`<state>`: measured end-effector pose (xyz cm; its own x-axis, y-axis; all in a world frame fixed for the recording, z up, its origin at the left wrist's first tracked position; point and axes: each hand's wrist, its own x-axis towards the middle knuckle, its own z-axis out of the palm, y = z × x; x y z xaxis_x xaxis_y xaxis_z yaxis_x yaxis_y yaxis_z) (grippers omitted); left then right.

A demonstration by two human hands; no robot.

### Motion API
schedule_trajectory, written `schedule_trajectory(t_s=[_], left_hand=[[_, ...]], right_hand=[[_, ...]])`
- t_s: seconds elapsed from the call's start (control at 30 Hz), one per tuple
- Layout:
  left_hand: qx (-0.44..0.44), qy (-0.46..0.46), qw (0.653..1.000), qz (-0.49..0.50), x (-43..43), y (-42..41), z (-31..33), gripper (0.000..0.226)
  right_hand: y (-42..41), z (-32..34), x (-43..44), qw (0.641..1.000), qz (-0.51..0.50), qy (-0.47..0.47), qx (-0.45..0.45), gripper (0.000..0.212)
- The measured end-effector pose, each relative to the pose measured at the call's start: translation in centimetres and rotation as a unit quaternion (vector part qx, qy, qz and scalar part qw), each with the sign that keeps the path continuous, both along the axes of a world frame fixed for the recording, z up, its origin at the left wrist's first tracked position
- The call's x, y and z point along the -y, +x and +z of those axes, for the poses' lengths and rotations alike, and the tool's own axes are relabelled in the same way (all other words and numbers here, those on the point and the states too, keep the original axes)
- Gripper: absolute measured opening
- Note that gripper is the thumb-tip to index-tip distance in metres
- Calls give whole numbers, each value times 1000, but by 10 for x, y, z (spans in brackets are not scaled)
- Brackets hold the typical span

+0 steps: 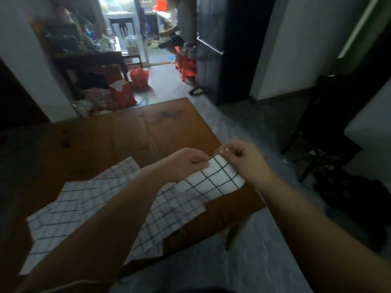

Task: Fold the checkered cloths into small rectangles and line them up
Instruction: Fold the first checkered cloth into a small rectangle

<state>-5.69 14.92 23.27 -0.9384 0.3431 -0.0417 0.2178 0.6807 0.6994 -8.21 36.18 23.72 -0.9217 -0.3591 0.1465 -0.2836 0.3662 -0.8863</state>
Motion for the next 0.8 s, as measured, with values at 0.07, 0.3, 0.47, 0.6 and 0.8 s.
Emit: schedule_trajectory(t_s=[0.07, 0.3, 0.47, 0.6, 0.8], left_hand=[[12, 32, 999, 13, -55, -10, -7, 19], [138, 224, 962, 65, -232, -32, -34, 17], [215, 286, 930, 84, -339, -44, -51, 21], [263, 309, 909, 98, -398, -60, -67, 18], [323, 297, 895, 84, -460, -103, -89, 20]], right_hand=[[-4, -3, -58, 999, -32, 19, 26, 18], [11, -34, -256, 880, -132, -299, 344, 65], [26, -81, -344, 822, -195, -375, 381, 71], [19, -90, -377, 838, -313, -316, 316, 36], [-17, -104, -421, 889, -424, 2, 173, 25]])
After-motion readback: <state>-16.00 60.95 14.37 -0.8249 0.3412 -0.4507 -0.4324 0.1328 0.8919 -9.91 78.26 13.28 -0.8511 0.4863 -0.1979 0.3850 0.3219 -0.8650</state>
